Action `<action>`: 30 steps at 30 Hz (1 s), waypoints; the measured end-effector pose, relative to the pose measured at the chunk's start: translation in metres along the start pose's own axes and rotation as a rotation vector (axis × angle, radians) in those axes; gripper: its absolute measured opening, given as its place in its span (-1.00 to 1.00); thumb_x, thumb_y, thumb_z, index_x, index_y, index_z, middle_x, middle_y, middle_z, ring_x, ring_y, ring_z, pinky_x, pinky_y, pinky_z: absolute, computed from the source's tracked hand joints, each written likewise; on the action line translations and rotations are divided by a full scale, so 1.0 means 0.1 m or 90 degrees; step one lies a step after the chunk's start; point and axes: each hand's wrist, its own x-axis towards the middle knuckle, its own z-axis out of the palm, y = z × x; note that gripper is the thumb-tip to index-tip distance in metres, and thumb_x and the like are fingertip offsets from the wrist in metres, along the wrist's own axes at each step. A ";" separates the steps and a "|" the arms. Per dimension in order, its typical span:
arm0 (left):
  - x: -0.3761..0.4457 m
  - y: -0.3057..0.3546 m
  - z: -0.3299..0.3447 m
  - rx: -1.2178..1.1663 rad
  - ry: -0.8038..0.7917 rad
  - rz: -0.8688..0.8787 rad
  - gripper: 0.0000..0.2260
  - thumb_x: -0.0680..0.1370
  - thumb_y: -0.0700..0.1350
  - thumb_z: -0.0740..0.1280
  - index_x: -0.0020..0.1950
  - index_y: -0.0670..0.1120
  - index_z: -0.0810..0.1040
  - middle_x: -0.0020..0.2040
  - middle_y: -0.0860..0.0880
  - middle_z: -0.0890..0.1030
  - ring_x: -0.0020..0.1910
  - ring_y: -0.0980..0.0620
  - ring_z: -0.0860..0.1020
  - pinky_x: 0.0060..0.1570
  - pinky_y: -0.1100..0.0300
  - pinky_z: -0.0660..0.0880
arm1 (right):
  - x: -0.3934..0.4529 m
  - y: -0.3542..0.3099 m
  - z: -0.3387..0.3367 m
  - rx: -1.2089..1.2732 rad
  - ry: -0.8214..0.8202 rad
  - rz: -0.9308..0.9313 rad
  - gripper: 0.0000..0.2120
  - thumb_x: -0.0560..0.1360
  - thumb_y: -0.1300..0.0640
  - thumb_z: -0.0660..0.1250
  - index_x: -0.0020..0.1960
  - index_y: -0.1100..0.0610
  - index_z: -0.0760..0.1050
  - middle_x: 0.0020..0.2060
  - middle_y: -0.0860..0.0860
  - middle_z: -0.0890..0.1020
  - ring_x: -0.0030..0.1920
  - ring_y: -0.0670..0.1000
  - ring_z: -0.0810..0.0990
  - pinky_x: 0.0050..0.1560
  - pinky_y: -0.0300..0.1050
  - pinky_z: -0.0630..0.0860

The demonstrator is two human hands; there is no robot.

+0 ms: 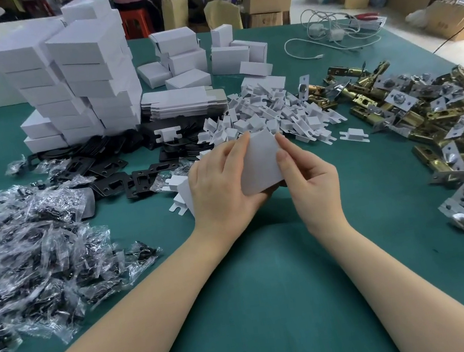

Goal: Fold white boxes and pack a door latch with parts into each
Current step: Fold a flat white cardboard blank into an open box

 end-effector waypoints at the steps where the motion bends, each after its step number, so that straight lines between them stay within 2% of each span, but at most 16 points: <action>1: 0.00 0.00 0.00 0.002 0.001 -0.002 -0.24 0.26 0.06 0.59 0.41 -0.10 0.46 0.24 -0.10 0.55 0.22 -0.16 0.51 0.23 -0.07 0.34 | 0.00 0.01 -0.01 -0.016 -0.012 -0.002 -0.73 0.59 0.11 0.32 0.17 -0.23 0.57 0.01 0.04 0.69 -0.12 -0.10 0.48 -0.01 0.03 0.50; 4: 0.00 0.00 0.00 -0.003 -0.001 -0.023 -0.21 0.24 0.06 0.60 0.42 -0.09 0.45 0.23 -0.09 0.55 0.21 -0.14 0.50 0.22 -0.06 0.33 | 0.00 0.03 0.00 -0.062 -0.071 -0.003 -0.69 0.57 0.01 0.26 0.24 -0.31 0.47 0.14 -0.17 0.66 0.00 -0.14 0.57 0.19 0.05 0.55; 7: 0.00 -0.03 0.01 -0.017 -0.012 -0.052 -0.19 0.24 0.06 0.61 0.44 -0.06 0.42 0.23 -0.07 0.53 0.22 -0.12 0.48 0.23 0.00 0.29 | -0.01 0.02 0.01 -0.088 -0.119 -0.004 -0.64 0.59 0.04 0.24 0.29 -0.34 0.40 0.19 -0.30 0.60 0.05 -0.10 0.55 0.25 0.14 0.52; 10: -0.01 -0.04 0.03 -0.016 -0.015 -0.061 -0.19 0.24 0.07 0.61 0.44 -0.06 0.43 0.21 -0.07 0.53 0.20 -0.12 0.49 0.20 0.01 0.30 | 0.02 0.00 -0.02 -0.073 -0.150 0.020 -0.61 0.64 0.15 0.23 0.30 -0.31 0.38 0.33 -0.09 0.55 0.15 -0.08 0.54 0.31 0.20 0.45; 12: 0.00 -0.04 0.04 -0.021 -0.013 -0.065 -0.21 0.27 0.12 0.57 0.44 -0.06 0.43 0.21 -0.07 0.53 0.19 -0.11 0.49 0.18 0.00 0.33 | 0.03 -0.03 -0.03 -0.087 -0.187 0.020 -0.57 0.64 0.20 0.23 0.32 -0.30 0.33 0.37 -0.09 0.49 0.26 -0.10 0.50 0.39 0.09 0.39; 13: 0.00 -0.04 0.04 -0.026 -0.014 -0.069 -0.23 0.30 0.17 0.53 0.44 -0.06 0.43 0.21 -0.06 0.53 0.19 -0.11 0.49 0.18 -0.01 0.34 | 0.02 -0.03 -0.03 -0.092 -0.209 0.020 -0.54 0.64 0.21 0.22 0.34 -0.30 0.29 0.36 -0.09 0.48 0.24 -0.09 0.50 0.40 0.02 0.39; 15: 0.02 -0.04 0.04 -0.033 -0.022 -0.076 -0.24 0.33 0.26 0.43 0.45 -0.05 0.42 0.23 -0.05 0.53 0.20 -0.11 0.49 0.20 -0.04 0.34 | -0.01 -0.01 -0.01 -0.068 -0.220 0.034 -0.51 0.63 0.21 0.23 0.37 -0.30 0.26 0.21 0.01 0.48 0.03 -0.06 0.51 0.29 -0.10 0.46; 17: 0.03 -0.02 0.03 -0.040 -0.031 -0.073 -0.25 0.36 0.31 0.32 0.45 -0.07 0.41 0.25 -0.06 0.53 0.23 -0.11 0.48 0.22 -0.03 0.33 | -0.03 0.02 0.03 -0.064 -0.177 0.034 -0.51 0.61 0.19 0.27 0.35 -0.31 0.29 0.05 0.03 0.49 -0.17 -0.06 0.48 0.04 -0.22 0.50; 19: 0.04 0.01 0.02 -0.041 -0.029 -0.046 -0.26 0.40 0.29 0.25 0.46 -0.13 0.41 0.30 -0.09 0.53 0.25 -0.13 0.50 0.23 -0.04 0.35 | -0.01 0.04 0.05 -0.074 -0.122 0.012 -0.53 0.58 0.21 0.32 0.31 -0.30 0.37 -0.11 -0.09 0.54 -0.30 -0.10 0.43 -0.16 -0.32 0.45; 21: 0.04 0.02 0.02 -0.048 -0.034 -0.006 -0.25 0.43 0.26 0.26 0.47 -0.18 0.37 0.34 -0.11 0.52 0.27 -0.13 0.52 0.21 -0.06 0.43 | 0.07 0.05 0.00 -0.042 -0.054 -0.001 -0.59 0.57 0.23 0.33 0.23 -0.25 0.46 -0.22 -0.26 0.58 -0.34 -0.14 0.46 -0.23 -0.31 0.50; 22: 0.03 0.01 0.02 -0.069 -0.051 0.003 -0.25 0.43 0.25 0.27 0.49 -0.18 0.35 0.36 -0.10 0.52 0.29 -0.10 0.51 0.21 -0.05 0.45 | 0.12 0.05 -0.06 -0.025 -0.004 0.005 -0.64 0.57 0.22 0.34 0.19 -0.21 0.50 -0.26 -0.26 0.58 -0.34 -0.15 0.50 -0.24 -0.28 0.53; 25: 0.00 -0.06 0.00 -0.188 -0.167 0.010 -0.25 0.42 0.27 0.27 0.55 -0.01 0.24 0.39 0.06 0.48 0.30 0.11 0.45 0.23 0.15 0.41 | 0.29 0.09 -0.31 0.028 0.157 0.088 -0.82 0.58 0.13 0.33 0.15 -0.06 0.56 -0.24 -0.06 0.59 -0.30 -0.09 0.55 -0.30 -0.20 0.53; 27: 0.00 -0.10 0.00 -0.271 -0.264 0.027 -0.20 0.36 0.33 0.36 0.54 0.19 0.16 0.39 0.25 0.41 0.30 0.33 0.39 0.22 0.45 0.30 | 0.38 0.12 -0.44 0.061 0.208 0.153 -0.86 0.58 0.07 0.32 0.12 0.03 0.56 -0.24 -0.04 0.60 -0.29 -0.05 0.52 -0.33 -0.19 0.50; 28: -0.01 -0.09 0.01 -0.307 -0.296 0.031 -0.16 0.31 0.34 0.42 0.51 0.30 0.13 0.38 0.36 0.36 0.30 0.39 0.36 0.22 0.53 0.26 | 0.41 0.12 -0.47 0.085 0.221 0.183 -0.88 0.59 0.06 0.32 0.09 0.05 0.56 -0.25 -0.05 0.61 -0.30 -0.05 0.52 -0.35 -0.21 0.48; 30: -0.01 -0.09 0.05 -0.339 -0.308 0.055 -0.14 0.28 0.27 0.52 0.48 0.36 0.15 0.36 0.48 0.28 0.34 0.38 0.36 0.29 0.47 0.28 | 0.43 0.12 -0.50 0.104 0.224 0.225 -0.85 0.59 0.02 0.31 0.03 0.09 0.57 -0.25 -0.06 0.61 -0.31 -0.07 0.53 -0.40 -0.26 0.43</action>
